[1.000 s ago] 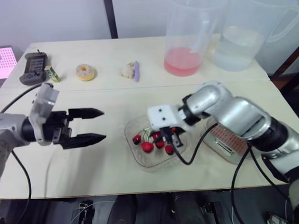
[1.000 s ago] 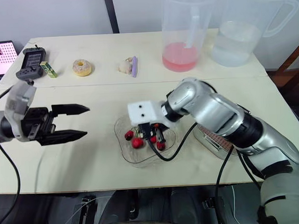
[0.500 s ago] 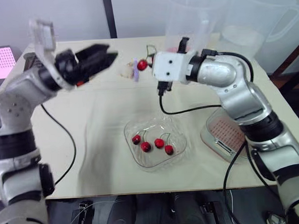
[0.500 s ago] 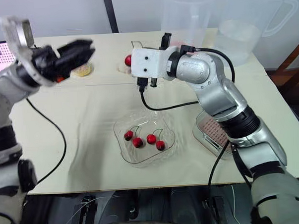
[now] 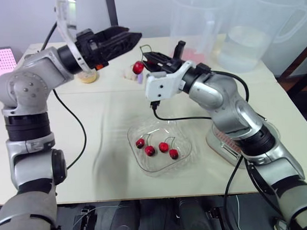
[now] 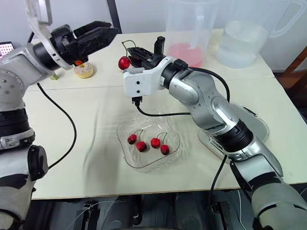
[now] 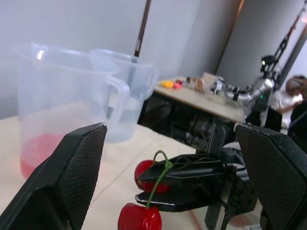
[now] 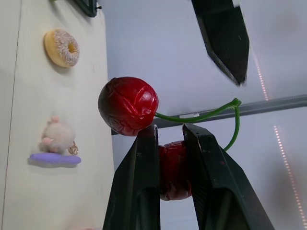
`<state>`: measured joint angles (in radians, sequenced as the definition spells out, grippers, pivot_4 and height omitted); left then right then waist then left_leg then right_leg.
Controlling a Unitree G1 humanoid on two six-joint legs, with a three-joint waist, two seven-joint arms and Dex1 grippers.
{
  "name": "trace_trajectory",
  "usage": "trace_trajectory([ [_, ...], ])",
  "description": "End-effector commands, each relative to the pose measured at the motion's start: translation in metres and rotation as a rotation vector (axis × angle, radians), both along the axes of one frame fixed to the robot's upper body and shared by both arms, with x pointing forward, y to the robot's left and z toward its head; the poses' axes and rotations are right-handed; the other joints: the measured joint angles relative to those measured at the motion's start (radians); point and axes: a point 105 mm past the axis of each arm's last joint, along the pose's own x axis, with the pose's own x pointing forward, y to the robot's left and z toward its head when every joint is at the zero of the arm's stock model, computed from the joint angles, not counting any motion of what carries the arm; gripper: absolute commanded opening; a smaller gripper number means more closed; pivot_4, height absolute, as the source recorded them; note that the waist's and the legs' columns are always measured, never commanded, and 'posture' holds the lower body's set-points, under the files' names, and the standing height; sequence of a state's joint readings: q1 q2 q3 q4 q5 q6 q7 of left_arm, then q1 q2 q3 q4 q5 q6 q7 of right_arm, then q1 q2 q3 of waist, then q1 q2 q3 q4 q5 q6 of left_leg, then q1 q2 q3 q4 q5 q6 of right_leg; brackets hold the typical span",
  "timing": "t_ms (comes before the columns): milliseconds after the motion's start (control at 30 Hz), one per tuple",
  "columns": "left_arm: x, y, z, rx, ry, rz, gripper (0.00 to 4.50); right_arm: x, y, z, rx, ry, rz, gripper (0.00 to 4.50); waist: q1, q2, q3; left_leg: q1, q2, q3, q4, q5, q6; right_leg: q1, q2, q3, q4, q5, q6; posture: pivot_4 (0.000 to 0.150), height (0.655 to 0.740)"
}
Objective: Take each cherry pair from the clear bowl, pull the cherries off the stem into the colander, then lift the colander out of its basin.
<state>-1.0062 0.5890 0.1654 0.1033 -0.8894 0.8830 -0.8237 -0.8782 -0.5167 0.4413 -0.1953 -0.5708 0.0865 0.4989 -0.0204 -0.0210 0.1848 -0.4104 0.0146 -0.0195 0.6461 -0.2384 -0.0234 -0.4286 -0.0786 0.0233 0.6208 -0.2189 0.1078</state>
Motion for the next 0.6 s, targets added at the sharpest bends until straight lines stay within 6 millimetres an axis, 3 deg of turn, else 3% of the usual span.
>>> trace_trajectory([
  [33, -0.012, -0.009, 0.008, 0.066, -0.125, -0.033, 4.5, -0.01, 0.004, 0.014, 0.033, -0.033, 0.034, 0.42, 0.0, 0.0, 0.0, 0.0, 0.0, 0.0, 0.0, 0.0, 0.0, 0.0, 0.0, 0.0, 0.0, 0.0, 0.0, 0.15, 0.74],
  [400, -0.007, -0.013, -0.012, 0.062, -0.221, 0.016, 4.5, -0.016, 0.009, 0.013, 0.107, 0.09, 0.079, 0.42, 0.002, 0.0, 0.0, 0.0, 0.0, 0.0, 0.0, 0.0, 0.0, 0.0, 0.0, 0.0, 0.0, 0.0, 0.0, 0.15, 0.74],
  [600, -0.005, -0.009, -0.013, 0.025, -0.223, 0.042, 4.5, -0.016, 0.008, 0.014, 0.141, 0.126, 0.082, 0.42, 0.002, 0.0, 0.0, 0.0, 0.0, -0.001, 0.0, 0.0, 0.0, 0.0, 0.0, 0.0, 0.0, 0.0, 0.0, 0.15, 0.74],
])
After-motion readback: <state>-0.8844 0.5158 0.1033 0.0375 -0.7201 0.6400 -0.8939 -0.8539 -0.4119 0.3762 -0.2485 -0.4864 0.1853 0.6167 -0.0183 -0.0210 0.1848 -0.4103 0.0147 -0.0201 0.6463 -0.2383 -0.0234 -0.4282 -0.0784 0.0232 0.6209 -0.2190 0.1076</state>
